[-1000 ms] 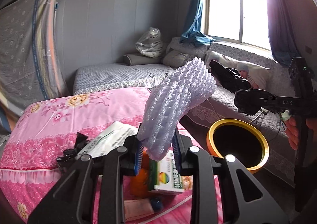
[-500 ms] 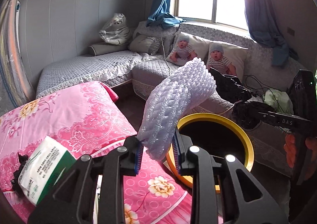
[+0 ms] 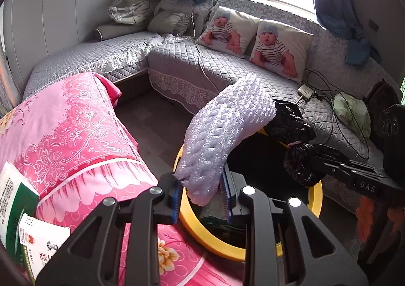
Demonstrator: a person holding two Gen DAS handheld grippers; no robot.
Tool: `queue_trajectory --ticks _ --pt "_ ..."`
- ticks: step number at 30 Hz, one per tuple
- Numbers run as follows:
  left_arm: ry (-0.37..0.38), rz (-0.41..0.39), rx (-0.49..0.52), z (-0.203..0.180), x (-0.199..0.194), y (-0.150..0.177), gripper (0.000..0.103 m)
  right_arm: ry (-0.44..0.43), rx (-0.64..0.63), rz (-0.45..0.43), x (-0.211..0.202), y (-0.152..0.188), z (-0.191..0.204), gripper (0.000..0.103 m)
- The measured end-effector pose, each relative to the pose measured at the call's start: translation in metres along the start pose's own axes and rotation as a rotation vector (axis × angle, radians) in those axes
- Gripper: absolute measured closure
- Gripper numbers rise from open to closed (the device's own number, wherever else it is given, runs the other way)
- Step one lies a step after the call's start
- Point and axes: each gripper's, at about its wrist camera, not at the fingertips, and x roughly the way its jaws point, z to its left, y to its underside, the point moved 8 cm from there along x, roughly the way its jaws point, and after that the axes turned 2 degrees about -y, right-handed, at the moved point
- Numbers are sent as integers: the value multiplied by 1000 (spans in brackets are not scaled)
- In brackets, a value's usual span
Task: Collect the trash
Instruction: 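Carry the foam sleeve with the left tool over the bin while the right tool carries the black bag, then open the left tool to drop the sleeve while the right tool drops the black bag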
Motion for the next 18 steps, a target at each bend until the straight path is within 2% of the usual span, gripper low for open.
queue_trajectory --ticks 6,7,9,10,11,12,14,18 --pt "2 6 -7 -6 8 -4 76 -4 22 3 -2 2 -8 97" --pt "-5 0 -6 -7 8 -6 72 -21 26 3 -4 1 -7 96" --pt "-3 -12 -15 -7 5 -9 53 -38 39 -5 -8 -2 -7 87" --pt "-7 -26 -26 -6 3 -11 32 -38 43 -16 -12 -4 -8 84" --pt "-5 -44 -35 -5 -1 -12 25 -33 45 -30 -15 -6 -9 77" --pt "-4 -53 -38 -5 -4 -14 25 -26 48 -45 -20 -9 -11 73" --pt "-13 -57 -47 -4 -6 -14 16 -15 59 -68 -27 -13 -15 72" --pt "-15 -77 -71 2 -14 -15 15 -2 82 -104 -41 -19 -24 71"
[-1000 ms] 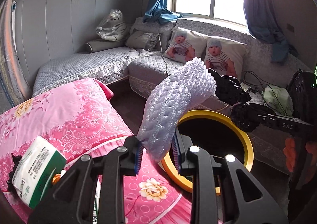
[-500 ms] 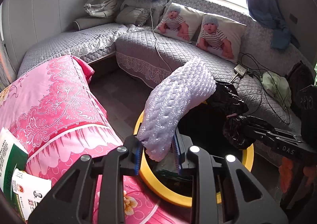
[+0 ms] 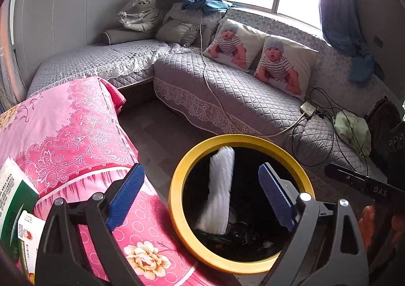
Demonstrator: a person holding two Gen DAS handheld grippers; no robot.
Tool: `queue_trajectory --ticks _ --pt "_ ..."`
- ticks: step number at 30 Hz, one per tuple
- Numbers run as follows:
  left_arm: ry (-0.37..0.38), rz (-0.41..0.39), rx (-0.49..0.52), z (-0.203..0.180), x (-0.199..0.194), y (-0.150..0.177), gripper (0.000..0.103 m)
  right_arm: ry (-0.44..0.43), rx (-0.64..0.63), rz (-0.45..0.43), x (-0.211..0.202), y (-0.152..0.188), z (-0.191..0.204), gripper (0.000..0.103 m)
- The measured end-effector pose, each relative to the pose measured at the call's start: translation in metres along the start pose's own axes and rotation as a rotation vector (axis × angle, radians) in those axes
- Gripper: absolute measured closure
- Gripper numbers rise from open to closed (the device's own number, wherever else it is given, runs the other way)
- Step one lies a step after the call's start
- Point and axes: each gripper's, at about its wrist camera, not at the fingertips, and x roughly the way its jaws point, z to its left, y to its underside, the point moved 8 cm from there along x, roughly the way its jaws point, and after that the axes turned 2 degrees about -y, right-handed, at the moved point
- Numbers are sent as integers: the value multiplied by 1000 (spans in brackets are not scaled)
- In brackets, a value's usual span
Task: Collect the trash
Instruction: 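Open the left tool to drop the sleeve while the right tool drops the black bag, then move both open tools back over the bed toward the remaining items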
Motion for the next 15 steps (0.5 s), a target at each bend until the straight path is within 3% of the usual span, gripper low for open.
queue_trajectory --ticks 10,15 --pt "-13 -47 -42 27 -37 -9 15 -34 -59 -1 -6 -1 22 71" --pt "-61 -80 -55 72 -84 -1 12 -120 -167 55 3 17 71 56"
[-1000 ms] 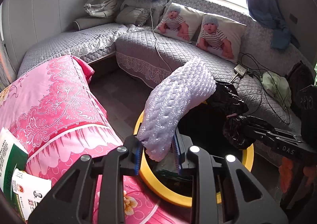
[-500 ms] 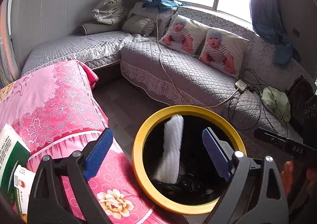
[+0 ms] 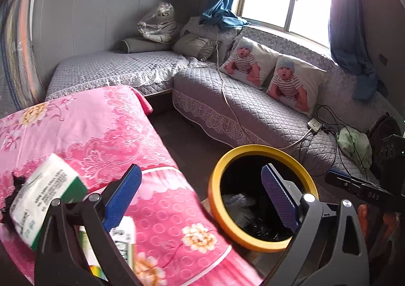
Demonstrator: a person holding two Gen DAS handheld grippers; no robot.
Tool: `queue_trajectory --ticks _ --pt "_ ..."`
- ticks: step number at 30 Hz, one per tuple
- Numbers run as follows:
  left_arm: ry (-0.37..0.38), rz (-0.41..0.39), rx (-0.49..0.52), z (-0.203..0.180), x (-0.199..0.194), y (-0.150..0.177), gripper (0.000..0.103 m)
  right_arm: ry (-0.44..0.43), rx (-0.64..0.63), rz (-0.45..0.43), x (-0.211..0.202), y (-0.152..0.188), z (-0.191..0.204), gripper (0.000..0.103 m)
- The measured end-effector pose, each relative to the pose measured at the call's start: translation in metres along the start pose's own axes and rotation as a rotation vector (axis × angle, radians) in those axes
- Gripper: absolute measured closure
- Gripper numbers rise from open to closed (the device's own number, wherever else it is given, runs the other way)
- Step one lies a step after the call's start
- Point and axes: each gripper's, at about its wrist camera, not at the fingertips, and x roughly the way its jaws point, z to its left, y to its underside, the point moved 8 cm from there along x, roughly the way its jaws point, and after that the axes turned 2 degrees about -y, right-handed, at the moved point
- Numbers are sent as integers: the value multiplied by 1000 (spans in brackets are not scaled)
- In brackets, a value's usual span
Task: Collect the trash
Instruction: 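Move both open tools back over the bed toward the remaining items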
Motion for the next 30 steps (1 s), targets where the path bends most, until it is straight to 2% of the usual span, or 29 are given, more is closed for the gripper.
queue_trajectory --ticks 2,6,10,14,17,21,25,26,30 --pt "-52 -23 -8 32 -25 2 10 -36 -44 30 7 4 25 56" --pt "-121 -61 -25 96 -80 14 9 -129 -113 85 20 11 77 48" --pt "-191 -57 73 141 -120 37 9 -164 -209 114 31 19 120 48" --pt "-194 -25 173 158 -140 68 9 -182 -253 144 43 24 150 48" --pt "-187 -14 186 166 -147 87 9 -190 -287 176 53 33 170 48" --pt "-183 -17 144 175 -154 106 9 -218 -335 257 69 52 201 48" --pt "-181 -65 79 182 -171 119 9 -241 -414 296 78 64 234 45" --pt "-177 -77 62 183 -176 121 9 -246 -441 303 81 65 241 41" --pt "-199 -109 18 187 -193 130 9 -294 -450 354 99 62 269 41"
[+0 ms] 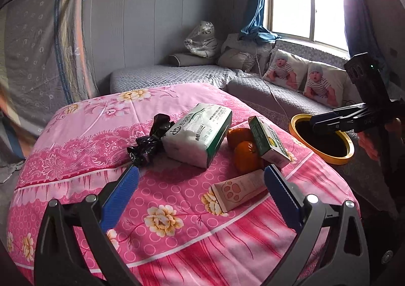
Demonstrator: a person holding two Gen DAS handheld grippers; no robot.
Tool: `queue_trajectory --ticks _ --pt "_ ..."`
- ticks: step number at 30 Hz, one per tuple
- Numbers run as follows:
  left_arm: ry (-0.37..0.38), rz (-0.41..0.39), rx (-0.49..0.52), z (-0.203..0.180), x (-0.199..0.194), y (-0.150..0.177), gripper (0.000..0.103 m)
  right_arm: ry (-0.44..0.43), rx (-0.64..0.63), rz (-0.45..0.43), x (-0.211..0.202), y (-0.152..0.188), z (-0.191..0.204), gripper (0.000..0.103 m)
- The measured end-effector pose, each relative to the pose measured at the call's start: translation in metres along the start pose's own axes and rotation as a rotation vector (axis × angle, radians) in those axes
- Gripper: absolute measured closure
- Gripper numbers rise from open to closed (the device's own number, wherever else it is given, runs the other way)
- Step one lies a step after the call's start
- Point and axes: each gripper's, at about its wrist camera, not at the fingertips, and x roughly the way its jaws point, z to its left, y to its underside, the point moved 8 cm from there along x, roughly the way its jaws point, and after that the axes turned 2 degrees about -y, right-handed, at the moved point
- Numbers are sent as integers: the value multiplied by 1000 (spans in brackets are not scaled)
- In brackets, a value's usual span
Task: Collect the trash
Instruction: 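Move both open tools back over the bed toward the remaining items, then grasp the green-and-white medicine box with the right tool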
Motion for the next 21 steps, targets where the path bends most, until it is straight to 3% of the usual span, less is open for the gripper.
queue_trajectory --ticks 4,8,15,21 --pt "-14 -29 -33 6 -17 6 8 -45 43 13 14 -34 2 41" --pt "-32 -52 -49 9 -33 12 8 -53 214 102 24 -52 -16 36" --pt "-25 -65 -44 10 -42 19 8 -34 393 292 47 -34 -34 35" --pt "27 -92 -45 4 -43 21 8 -75 564 340 59 -18 -44 26"
